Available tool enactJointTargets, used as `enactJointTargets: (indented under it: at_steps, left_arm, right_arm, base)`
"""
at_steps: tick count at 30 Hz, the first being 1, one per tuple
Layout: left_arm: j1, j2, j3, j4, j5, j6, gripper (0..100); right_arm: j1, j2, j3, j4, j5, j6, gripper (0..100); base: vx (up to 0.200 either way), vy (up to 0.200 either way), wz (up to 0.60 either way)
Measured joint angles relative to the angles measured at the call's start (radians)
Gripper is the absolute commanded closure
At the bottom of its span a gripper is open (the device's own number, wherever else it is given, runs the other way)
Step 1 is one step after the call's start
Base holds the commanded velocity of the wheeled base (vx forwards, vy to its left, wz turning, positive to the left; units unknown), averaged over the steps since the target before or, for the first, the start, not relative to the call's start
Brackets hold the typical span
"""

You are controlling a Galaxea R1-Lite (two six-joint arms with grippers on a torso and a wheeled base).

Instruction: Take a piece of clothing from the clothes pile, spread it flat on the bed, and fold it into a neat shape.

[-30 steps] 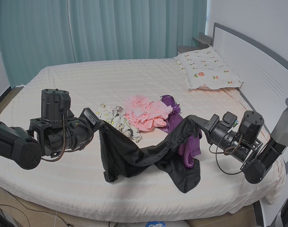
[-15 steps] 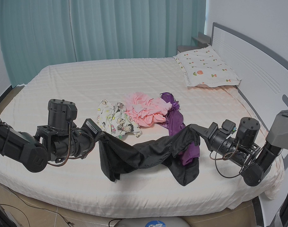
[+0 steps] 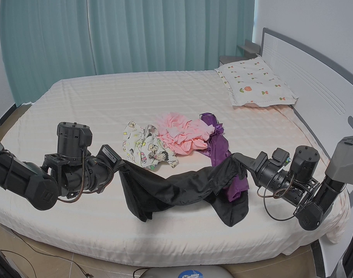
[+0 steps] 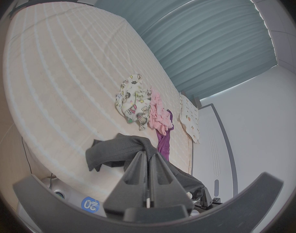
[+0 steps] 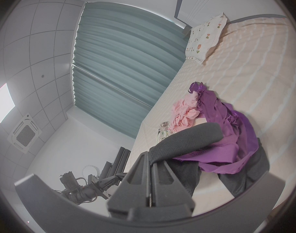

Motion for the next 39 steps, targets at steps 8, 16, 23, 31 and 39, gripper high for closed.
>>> enactJointTargets:
  at_steps: [8,16,23,31,39]
  left_arm:
    - [0.019,-0.027,-0.002,0.001,-0.002,0.0,100]
    - [0.019,-0.03,0.001,0.001,-0.003,0.0,100]
    - [0.015,-0.024,0.001,0.001,-0.003,0.0,100]
    - [0.017,-0.024,-0.001,0.0,-0.003,-0.001,100]
    - [0.051,-0.039,-0.009,-0.001,0.0,0.001,100]
  right_arm:
    - [-0.003,0.0,-0.008,0.0,-0.005,-0.004,100]
    - [-0.047,0.027,-0.023,0.0,-0.002,-0.006,0]
    - [-0.073,0.087,-0.061,0.019,0.004,-0.014,0]
    - [-0.186,0.121,-0.123,0.155,0.001,-0.028,0]
    - [-0.271,0.131,-0.217,0.411,-0.002,-0.042,0]
  base:
    - [0.0,0.2,0.0]
    - [0.0,0.2,0.0]
    - [0.0,0.2,0.0]
    - [0.0,0.2,0.0]
    - [0.0,0.075,0.0]
